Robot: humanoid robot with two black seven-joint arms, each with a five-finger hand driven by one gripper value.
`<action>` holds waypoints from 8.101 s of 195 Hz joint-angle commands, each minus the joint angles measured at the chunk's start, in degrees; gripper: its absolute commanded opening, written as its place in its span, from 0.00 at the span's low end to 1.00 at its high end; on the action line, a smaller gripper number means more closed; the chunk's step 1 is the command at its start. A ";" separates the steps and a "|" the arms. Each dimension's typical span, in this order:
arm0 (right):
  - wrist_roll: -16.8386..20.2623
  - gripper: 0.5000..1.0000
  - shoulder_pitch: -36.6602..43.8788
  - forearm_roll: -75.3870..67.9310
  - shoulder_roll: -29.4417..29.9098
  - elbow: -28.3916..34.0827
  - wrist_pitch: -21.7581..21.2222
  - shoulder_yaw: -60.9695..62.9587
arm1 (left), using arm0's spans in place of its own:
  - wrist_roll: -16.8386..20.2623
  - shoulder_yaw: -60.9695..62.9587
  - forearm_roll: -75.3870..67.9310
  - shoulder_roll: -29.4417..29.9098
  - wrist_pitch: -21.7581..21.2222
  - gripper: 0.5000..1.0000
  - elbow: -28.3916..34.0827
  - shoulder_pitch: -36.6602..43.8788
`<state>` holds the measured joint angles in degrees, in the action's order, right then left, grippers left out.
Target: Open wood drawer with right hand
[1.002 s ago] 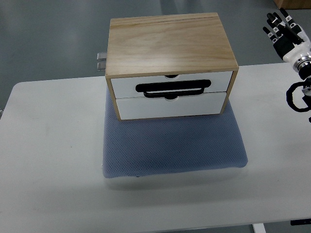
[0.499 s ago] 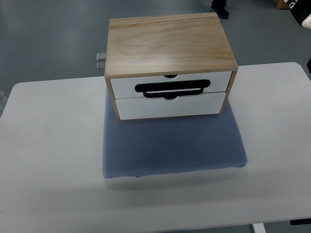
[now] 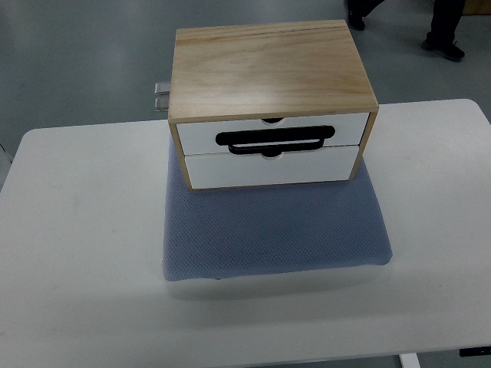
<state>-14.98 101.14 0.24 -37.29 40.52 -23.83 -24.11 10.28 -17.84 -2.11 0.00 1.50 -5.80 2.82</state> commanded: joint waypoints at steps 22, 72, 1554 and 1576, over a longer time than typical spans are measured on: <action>0.04 0.88 14.26 14.97 2.93 7.38 -8.07 -9.91 | 0.00 0.00 0.00 0.00 0.08 1.00 0.00 0.00; 0.30 0.88 20.15 35.98 5.74 18.45 -11.17 -11.58 | 0.00 0.00 0.00 0.00 0.08 1.00 0.00 0.00; 18.93 0.88 14.87 21.74 13.39 43.50 -11.17 -9.91 | 0.00 0.00 0.00 0.00 -0.01 1.00 0.00 0.00; 18.85 0.88 15.14 21.74 12.42 44.91 -11.17 -9.91 | 0.00 0.00 0.00 0.00 -0.01 1.00 0.00 0.00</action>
<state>3.95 116.03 21.97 -24.08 84.21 -35.01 -34.05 10.28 -17.84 -2.10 0.00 1.55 -5.80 2.81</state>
